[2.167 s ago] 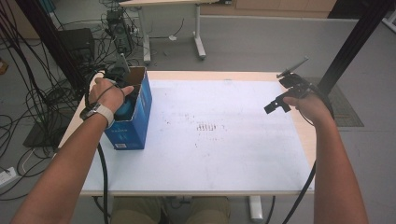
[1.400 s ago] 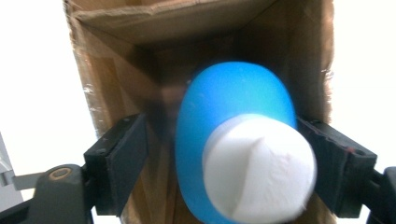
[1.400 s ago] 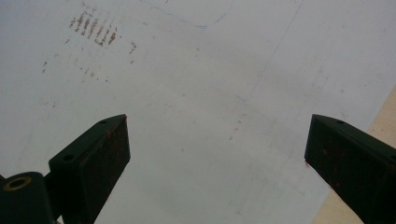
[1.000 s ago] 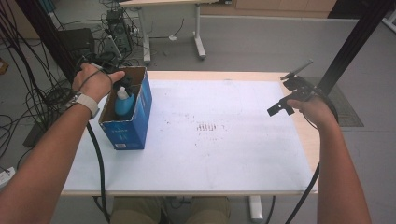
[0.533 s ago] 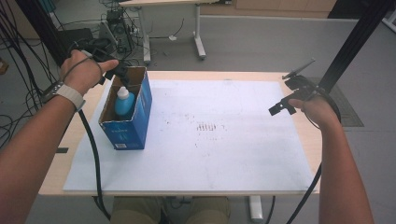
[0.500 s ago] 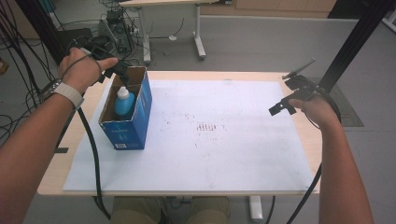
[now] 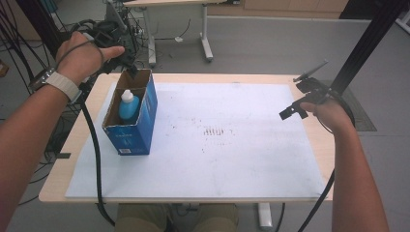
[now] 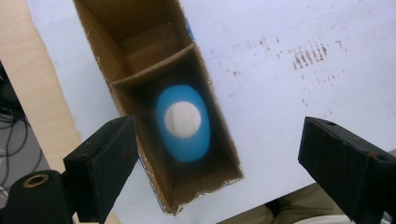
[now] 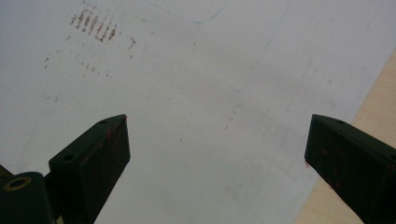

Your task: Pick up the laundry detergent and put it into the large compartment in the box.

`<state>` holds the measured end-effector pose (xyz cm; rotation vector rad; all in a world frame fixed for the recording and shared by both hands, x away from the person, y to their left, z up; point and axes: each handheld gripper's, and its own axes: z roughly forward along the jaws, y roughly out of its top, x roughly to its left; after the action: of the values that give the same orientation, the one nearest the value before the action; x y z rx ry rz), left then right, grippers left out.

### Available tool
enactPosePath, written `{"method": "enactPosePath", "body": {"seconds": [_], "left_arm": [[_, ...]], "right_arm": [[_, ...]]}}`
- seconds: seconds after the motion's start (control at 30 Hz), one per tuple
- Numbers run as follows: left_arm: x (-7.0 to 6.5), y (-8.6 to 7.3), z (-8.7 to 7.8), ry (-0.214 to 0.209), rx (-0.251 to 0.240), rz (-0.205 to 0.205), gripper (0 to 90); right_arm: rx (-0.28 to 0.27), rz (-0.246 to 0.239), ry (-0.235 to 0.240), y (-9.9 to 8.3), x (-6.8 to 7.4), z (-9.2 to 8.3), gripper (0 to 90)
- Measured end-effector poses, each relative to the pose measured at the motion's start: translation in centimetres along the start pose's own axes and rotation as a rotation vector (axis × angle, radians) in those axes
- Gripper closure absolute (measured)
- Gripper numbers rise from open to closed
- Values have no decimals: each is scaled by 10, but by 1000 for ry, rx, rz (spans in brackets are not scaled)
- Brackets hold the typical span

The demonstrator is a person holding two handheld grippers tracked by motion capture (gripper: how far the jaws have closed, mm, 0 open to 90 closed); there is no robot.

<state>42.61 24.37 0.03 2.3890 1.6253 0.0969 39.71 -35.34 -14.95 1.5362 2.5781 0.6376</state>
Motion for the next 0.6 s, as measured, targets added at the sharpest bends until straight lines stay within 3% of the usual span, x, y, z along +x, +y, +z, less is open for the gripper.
{"method": "enactPosePath", "body": {"seconds": [0.2,0.23,0.27,0.6], "left_arm": [[-17,6,-7,-9,2,104,100],[-20,9,-8,-27,11,141,100],[-20,9,-8,-27,11,141,100],[-41,22,-12,-69,32,298,57]], "right_arm": [[-2,3,2,-1,0,-2,63],[0,2,6,-1,0,-3,63],[0,2,6,-1,0,-3,63],[3,17,6,-7,-1,-7,61]]}}
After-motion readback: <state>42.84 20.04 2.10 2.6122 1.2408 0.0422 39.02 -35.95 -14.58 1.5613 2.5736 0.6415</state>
